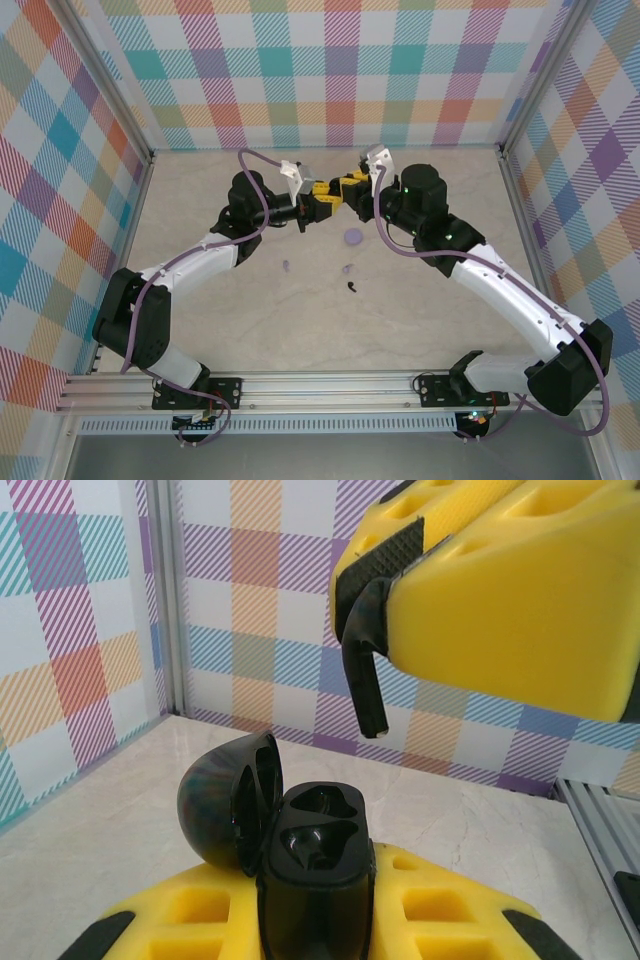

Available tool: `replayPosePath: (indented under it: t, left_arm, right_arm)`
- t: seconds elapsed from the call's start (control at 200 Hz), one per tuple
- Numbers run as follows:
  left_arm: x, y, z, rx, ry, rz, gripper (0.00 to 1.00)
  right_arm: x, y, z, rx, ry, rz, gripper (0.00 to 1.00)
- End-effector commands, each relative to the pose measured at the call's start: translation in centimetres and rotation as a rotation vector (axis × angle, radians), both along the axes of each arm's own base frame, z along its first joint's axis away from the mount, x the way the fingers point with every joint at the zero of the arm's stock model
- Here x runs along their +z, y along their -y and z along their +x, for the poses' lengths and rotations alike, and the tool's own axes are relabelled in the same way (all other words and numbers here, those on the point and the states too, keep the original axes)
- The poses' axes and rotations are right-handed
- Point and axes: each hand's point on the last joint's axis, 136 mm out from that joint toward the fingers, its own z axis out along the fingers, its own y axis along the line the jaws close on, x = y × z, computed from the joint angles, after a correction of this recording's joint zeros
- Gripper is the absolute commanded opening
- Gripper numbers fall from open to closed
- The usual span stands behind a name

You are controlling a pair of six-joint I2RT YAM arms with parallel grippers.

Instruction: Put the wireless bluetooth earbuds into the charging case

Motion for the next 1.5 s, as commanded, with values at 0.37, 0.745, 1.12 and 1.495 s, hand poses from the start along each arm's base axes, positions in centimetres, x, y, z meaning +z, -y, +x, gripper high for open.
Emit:
replayPosePath:
  t: [0.37,0.745,1.12,1.495]
  left_arm:
    - [3.3,0.1,-0.9,-0.021,0.044,-0.050,0.16]
    - [3.7,0.0,-1.3,-0.028,0.047,-0.057,0.16]
    - [3.8,0.1,-1.3,-0.036,0.043,-0.058,0.16]
    - [4.2,0.1,-1.0,-0.024,0.036,-0.072,0.16]
  right_arm:
    - [0.2,-0.6,0.1,0.014,-0.006,0.013,0.21]
    - [-0.3,-0.9,0.4,0.013,-0.025,0.004,0.21]
    - [-0.8,-0.9,0.6,0.008,-0.032,-0.009,0.21]
    - [-1.3,-1.1,0.4,0.021,-0.057,-0.010,0.21]
